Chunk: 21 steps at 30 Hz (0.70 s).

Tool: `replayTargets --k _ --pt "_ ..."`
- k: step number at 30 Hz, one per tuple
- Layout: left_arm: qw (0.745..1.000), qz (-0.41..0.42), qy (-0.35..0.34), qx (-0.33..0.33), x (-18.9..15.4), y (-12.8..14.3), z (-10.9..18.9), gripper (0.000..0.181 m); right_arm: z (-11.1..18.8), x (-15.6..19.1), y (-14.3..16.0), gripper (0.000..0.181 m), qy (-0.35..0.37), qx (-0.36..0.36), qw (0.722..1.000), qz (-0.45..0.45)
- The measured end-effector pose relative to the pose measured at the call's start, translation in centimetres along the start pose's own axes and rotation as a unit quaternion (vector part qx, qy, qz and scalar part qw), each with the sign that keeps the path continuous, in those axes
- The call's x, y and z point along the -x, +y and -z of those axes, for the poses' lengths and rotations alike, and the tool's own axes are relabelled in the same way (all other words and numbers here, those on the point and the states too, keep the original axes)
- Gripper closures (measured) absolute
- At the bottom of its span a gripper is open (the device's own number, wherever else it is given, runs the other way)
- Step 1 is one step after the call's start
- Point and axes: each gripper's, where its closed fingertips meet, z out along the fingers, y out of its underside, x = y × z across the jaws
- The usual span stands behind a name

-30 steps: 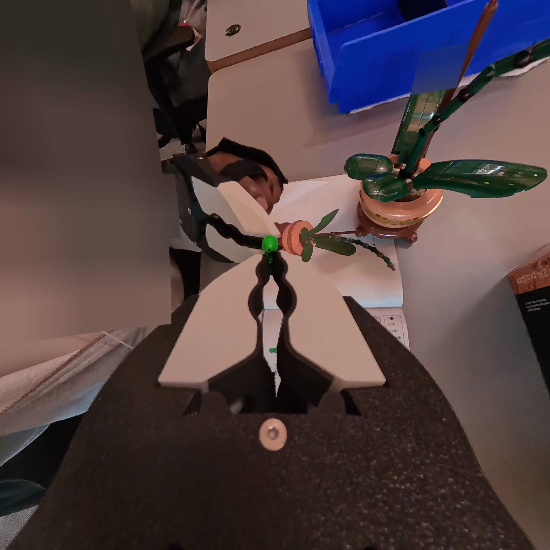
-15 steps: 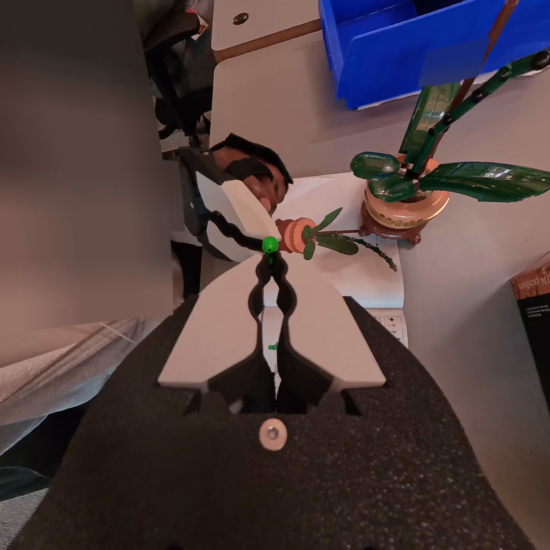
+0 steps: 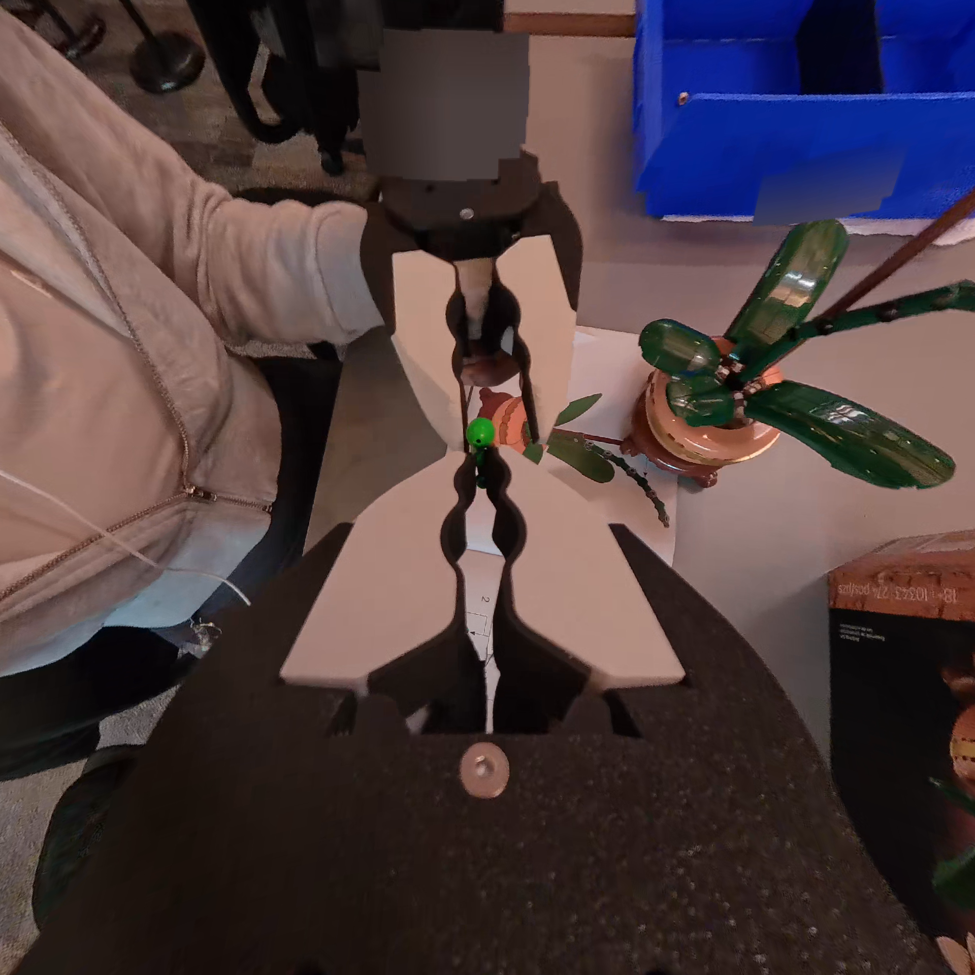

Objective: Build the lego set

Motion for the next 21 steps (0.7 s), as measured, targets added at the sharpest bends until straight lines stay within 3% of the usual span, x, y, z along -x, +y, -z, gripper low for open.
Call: replayTargets --k 6,14,18,21 --pt "0.996 -0.006 0.051 0.067 -1.4 0.9 0.4 0.158 -1.2 0.7 0.2 0.177 -0.026 0.062 0.998 0.02" --pt "0.994 0.004 0.086 0.062 -2.5 0.9 0.9 0.175 -2.4 1.5 -0.2 0.177 -0.034 0.091 0.995 0.039" --pt "0.997 0.016 0.071 0.012 -1.9 -0.1 2.0 0.176 -1.9 0.8 -1.6 0.166 0.01 0.018 0.999 0.043" --pt "0.999 0.005 0.046 -0.016 -1.1 -0.3 3.9 0.176 0.9 -0.1 -3.0 0.151 0.079 -0.103 0.99 0.052"
